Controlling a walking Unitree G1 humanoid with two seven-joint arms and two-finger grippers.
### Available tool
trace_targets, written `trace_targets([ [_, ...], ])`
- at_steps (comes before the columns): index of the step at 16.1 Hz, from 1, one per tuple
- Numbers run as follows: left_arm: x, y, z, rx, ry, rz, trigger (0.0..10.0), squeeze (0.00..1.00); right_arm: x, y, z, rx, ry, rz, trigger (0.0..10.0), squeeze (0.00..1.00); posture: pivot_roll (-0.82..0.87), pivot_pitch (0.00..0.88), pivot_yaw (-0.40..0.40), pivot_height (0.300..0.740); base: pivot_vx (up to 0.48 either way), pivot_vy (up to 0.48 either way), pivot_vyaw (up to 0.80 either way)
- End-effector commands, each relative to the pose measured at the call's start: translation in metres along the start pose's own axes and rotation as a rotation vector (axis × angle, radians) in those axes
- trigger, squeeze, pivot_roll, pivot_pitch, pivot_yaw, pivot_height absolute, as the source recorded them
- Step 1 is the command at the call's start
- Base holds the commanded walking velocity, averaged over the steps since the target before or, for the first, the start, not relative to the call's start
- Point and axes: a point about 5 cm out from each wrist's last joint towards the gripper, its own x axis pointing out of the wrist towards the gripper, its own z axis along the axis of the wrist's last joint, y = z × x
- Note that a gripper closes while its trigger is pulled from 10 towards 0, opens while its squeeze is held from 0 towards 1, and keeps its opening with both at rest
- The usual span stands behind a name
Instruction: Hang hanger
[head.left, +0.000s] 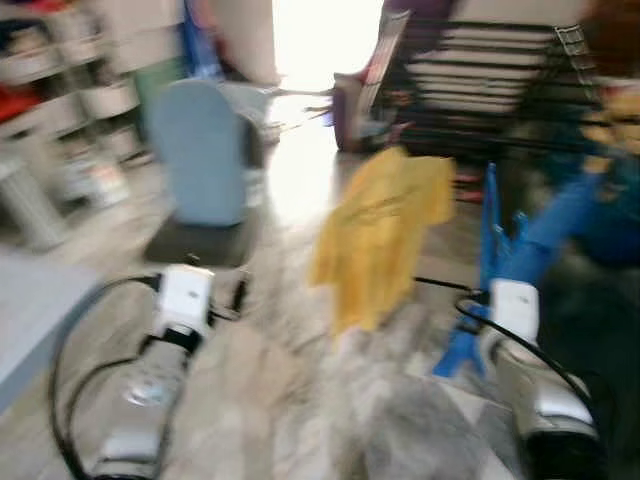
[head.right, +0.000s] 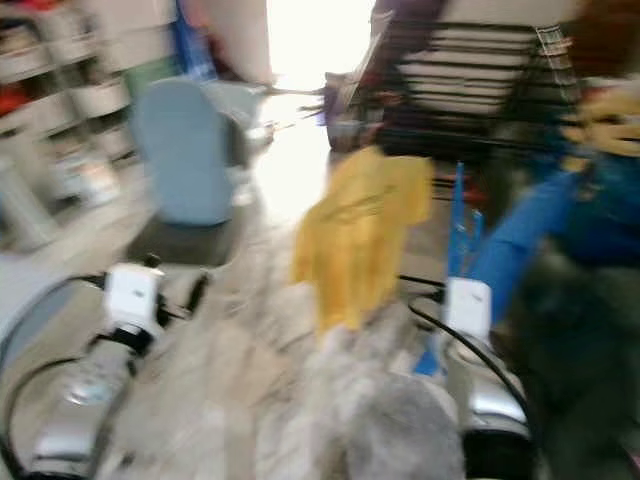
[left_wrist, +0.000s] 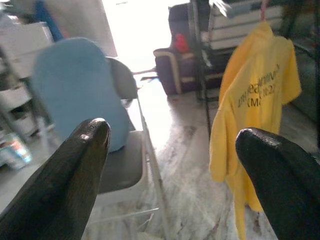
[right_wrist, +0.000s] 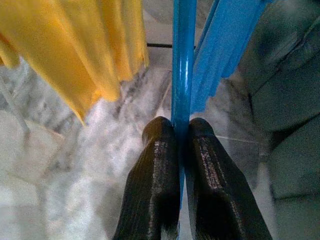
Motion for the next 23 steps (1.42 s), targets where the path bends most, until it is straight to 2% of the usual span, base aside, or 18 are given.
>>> trace_targets([
  [1, 0.005, -0.002, 0.003, -0.008, -0.002, -0.016, 10.0, 0.0, 0.0, -0.003, 0.002, -0.009, 0.008, -0.007, 10.0, 0.0, -0.07, 0.0, 0.006, 0.74, 0.409, 0.255, -0.77],
  [6, 0.008, -0.002, -0.001, -0.001, 0.033, -0.02, 10.0, 0.0, 0.003, 0.004, 0.0, -0.015, 0.074, 0.07, 10.0, 0.0, -0.07, 0.0, 0.014, 0.74, 0.401, 0.262, -0.15],
  [10, 0.007, -0.004, -0.006, -0.024, 0.057, -0.027, 10.0, 0.0, 0.003, 0.012, 0.004, -0.082, 0.085, 0.191, 10.0, 0.0, -0.07, 0.0, 0.019, 0.74, 0.359, 0.31, 0.0],
  [15, 0.007, -0.004, -0.006, -0.018, 0.06, -0.028, 10.0, 0.0, 0.003, 0.012, 0.004, -0.08, 0.091, 0.188, 10.0, 0.0, -0.07, 0.0, 0.02, 0.74, 0.289, 0.382, 0.0],
  [17, 0.005, -0.009, -0.007, -0.004, 0.08, -0.087, 10.0, 0.0, 0.007, 0.005, 0.01, -0.046, 0.073, 0.108, 10.0, 0.0, -0.07, 0.0, 0.024, 0.74, 0.48, 0.0, 0.0],
  [23, 0.005, -0.01, -0.008, 0.009, 0.088, -0.103, 10.0, 0.0, 0.011, -0.001, 0.016, -0.054, 0.062, 0.088, 10.0, 0.0, -0.06, 0.0, 0.025, 0.74, 0.48, 0.0, 0.0],
])
